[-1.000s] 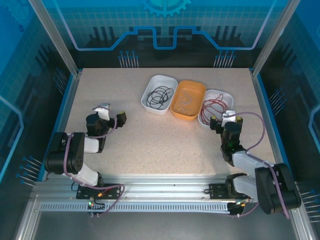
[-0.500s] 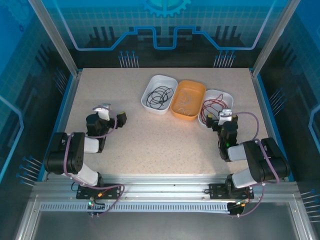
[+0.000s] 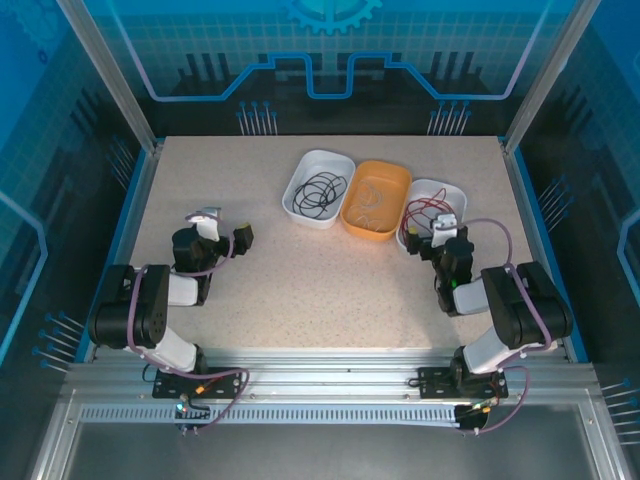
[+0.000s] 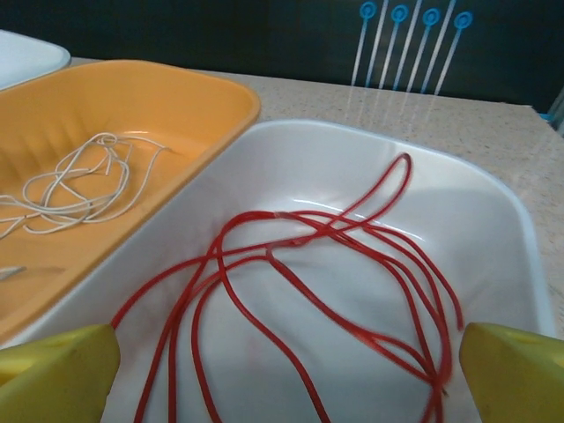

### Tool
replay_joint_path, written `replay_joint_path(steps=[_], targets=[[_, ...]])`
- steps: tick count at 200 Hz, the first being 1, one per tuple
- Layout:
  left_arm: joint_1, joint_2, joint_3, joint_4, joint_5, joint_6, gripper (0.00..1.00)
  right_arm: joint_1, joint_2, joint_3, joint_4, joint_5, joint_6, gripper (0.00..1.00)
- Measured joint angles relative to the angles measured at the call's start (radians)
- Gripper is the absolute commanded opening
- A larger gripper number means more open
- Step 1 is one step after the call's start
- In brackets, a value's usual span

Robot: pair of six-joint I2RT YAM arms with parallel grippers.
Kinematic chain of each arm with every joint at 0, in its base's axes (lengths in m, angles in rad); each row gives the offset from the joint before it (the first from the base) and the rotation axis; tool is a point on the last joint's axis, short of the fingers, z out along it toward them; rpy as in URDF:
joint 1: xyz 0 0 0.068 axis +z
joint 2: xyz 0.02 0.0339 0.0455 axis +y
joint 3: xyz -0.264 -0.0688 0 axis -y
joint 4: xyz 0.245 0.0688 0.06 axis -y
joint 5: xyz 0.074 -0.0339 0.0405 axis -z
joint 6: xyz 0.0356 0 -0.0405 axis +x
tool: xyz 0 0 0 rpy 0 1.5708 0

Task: Untangle the cables

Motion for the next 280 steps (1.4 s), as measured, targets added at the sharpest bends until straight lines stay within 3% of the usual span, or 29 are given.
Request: replay_joint_path(steps=[63, 141, 280], targets=[[0.000, 0.000, 0.000, 0.000, 0.000, 0.000, 0.99, -0.066, -0.009, 0.083, -0.139, -0.167, -0.002, 1.00], [0.000, 0.000, 0.000, 0.000, 0.000, 0.000, 0.99, -0.044, -0.009, 0.064, -0.132, 0.000, 0.021, 1.00], [0.000, 0.000, 0.000, 0.000, 0.000, 0.000, 0.99, -0.044, -0.009, 0.064, -0.132, 0.026, 0.024, 1.00]])
